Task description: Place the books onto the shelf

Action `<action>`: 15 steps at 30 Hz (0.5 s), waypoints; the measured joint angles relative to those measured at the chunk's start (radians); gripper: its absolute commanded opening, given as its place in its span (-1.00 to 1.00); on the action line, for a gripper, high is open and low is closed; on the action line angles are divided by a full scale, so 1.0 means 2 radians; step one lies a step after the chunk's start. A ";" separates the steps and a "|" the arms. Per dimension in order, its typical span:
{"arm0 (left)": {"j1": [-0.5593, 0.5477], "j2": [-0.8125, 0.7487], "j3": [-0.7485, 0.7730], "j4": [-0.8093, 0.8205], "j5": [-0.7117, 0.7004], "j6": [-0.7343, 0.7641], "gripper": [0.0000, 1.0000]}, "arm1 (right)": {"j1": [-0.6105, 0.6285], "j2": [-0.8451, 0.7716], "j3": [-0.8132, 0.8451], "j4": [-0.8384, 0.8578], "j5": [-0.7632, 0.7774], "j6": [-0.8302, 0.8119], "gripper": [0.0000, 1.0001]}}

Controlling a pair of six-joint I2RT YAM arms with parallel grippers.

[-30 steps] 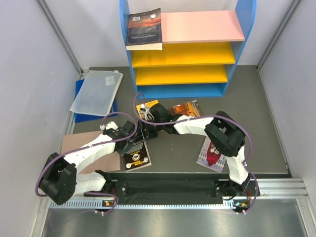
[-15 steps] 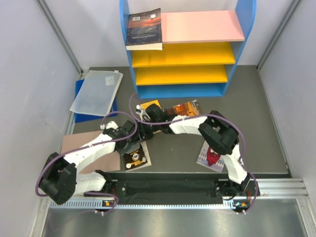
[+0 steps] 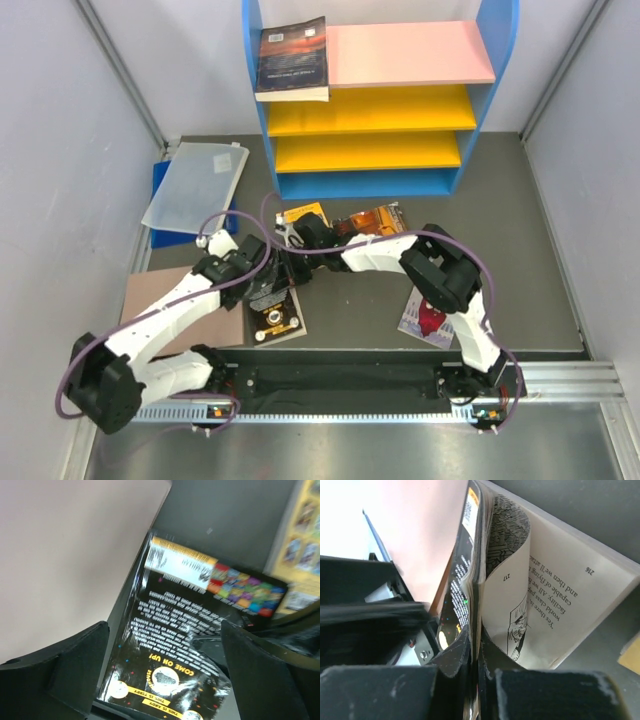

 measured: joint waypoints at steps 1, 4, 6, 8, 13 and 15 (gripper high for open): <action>0.000 -0.012 0.005 -0.004 -0.006 0.003 0.97 | 0.000 -0.002 -0.003 0.001 0.002 -0.001 -1.00; 0.000 -0.057 0.012 -0.006 -0.020 0.014 0.97 | -0.003 -0.020 -0.024 0.001 0.014 -0.004 -1.00; 0.000 -0.094 0.012 -0.004 -0.023 0.023 0.97 | -0.008 -0.040 -0.044 0.002 0.021 -0.006 -1.00; 0.001 -0.141 0.001 0.019 -0.023 0.037 0.97 | -0.012 -0.060 -0.062 0.003 0.024 -0.008 -1.00; 0.001 -0.259 -0.081 0.090 0.008 0.080 0.96 | -0.024 -0.108 -0.090 0.013 0.034 -0.008 -1.00; 0.000 -0.295 -0.119 0.121 0.033 0.096 0.96 | -0.030 -0.122 -0.091 0.018 0.036 -0.008 -1.00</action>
